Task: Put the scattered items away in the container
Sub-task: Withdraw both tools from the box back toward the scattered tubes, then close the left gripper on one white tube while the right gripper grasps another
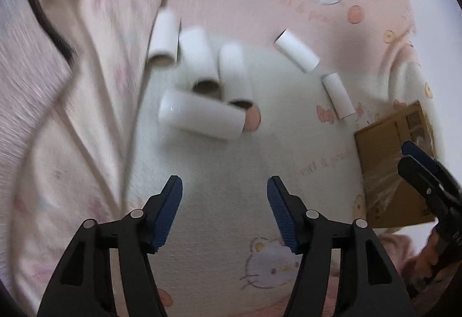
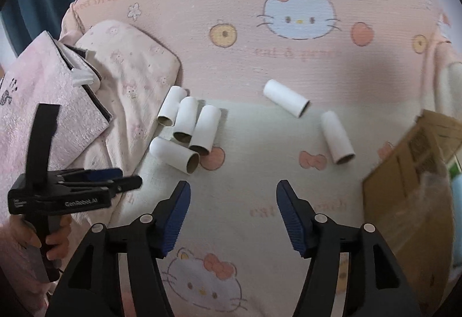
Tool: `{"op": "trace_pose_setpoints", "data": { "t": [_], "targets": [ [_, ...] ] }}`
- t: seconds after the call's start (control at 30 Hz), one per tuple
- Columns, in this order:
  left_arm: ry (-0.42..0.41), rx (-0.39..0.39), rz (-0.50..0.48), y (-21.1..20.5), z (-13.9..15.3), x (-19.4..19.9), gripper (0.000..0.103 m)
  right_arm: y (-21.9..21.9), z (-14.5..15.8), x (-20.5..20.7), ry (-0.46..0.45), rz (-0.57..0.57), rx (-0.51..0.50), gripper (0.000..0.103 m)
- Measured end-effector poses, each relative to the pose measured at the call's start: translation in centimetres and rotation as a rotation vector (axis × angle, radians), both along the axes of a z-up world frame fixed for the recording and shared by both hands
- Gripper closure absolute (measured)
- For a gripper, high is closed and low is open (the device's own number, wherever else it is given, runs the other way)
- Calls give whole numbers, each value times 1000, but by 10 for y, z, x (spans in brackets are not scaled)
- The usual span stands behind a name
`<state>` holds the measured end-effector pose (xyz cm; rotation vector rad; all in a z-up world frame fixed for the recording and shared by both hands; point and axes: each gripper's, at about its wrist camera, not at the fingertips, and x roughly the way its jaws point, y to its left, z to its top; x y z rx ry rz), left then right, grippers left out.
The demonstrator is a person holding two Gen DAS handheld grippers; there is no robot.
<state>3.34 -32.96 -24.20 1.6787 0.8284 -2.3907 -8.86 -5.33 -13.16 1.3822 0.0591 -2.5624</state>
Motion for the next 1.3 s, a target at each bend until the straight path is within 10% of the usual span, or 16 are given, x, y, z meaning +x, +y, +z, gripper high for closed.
{"op": "trace_pose_setpoints", "data": {
  "t": [0.93, 1.3],
  "targets": [
    [-40, 291, 603, -50, -64, -44, 36, -29, -106, -140, -278, -52, -154, 33],
    [-58, 197, 639, -53, -63, -49, 52, -17, -120, -156, -306, -89, -244, 33]
  ]
}}
